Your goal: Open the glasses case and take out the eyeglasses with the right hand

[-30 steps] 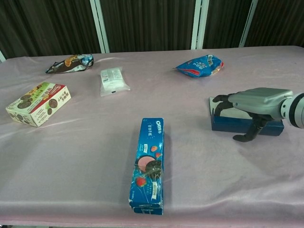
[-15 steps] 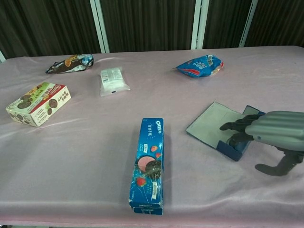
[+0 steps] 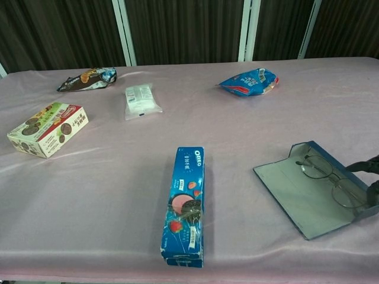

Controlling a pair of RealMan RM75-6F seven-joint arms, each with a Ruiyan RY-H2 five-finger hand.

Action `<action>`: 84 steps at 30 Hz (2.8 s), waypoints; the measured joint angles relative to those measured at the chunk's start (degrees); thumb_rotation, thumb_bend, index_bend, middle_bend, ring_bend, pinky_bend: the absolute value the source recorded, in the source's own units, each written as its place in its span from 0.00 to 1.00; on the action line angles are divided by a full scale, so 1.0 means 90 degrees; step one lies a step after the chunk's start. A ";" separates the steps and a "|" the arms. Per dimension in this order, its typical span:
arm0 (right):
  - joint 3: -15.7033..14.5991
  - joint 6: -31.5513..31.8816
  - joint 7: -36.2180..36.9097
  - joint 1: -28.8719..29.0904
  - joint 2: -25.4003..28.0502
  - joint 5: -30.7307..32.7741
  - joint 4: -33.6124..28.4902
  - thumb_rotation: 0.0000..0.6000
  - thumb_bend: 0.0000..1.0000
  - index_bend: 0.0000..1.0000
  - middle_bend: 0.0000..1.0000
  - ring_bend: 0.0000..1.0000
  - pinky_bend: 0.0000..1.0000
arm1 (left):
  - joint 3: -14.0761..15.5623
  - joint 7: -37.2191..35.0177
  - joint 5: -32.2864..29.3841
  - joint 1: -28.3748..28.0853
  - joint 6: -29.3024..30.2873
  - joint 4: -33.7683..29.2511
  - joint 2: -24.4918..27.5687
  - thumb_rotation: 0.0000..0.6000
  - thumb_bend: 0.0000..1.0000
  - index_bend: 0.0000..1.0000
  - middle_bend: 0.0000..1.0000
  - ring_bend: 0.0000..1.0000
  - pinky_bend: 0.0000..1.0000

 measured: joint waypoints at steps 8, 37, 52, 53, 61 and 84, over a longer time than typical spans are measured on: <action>0.0373 -0.0172 0.0118 -0.0126 -0.0078 0.0446 0.0622 1.00 0.57 0.43 0.00 0.00 0.00 | -0.0014 0.0124 -0.0063 -0.0026 -0.0097 -0.0025 -0.0047 1.00 0.43 0.00 0.02 0.03 0.00; 0.1964 -0.0341 0.1694 0.0197 -0.0552 0.0661 0.1525 1.00 0.48 0.51 0.00 0.00 0.00 | -0.0017 0.0114 -0.0074 -0.0039 -0.0107 -0.0058 -0.0045 1.00 0.43 0.00 0.02 0.03 0.00; 0.2061 -0.1174 0.0379 0.0666 -0.1213 0.1515 0.1892 1.00 0.55 0.53 0.00 0.00 0.00 | -0.0020 0.0027 -0.0074 -0.0006 -0.0037 -0.0017 -0.0016 1.00 0.43 0.00 0.02 0.03 0.00; 0.2059 -0.1191 0.0353 0.0673 -0.1235 0.1545 0.1913 1.00 0.55 0.54 0.00 0.00 0.00 | -0.0019 0.0033 -0.0074 -0.0006 -0.0042 -0.0017 -0.0019 1.00 0.43 0.00 0.02 0.03 0.00; 0.2052 -0.1256 0.0222 0.0731 -0.1337 0.1652 0.1957 1.00 0.58 0.55 0.00 0.00 0.00 | -0.0028 0.0033 -0.0086 -0.0005 -0.0039 -0.0022 -0.0015 1.00 0.43 0.00 0.02 0.03 0.00; 0.2037 -0.1198 0.0040 0.0758 -0.1530 0.1824 0.2057 1.00 0.58 0.58 0.00 0.00 0.00 | -0.0023 -0.0048 -0.0051 0.0010 0.0011 -0.0015 0.0018 1.00 0.43 0.00 0.02 0.03 0.00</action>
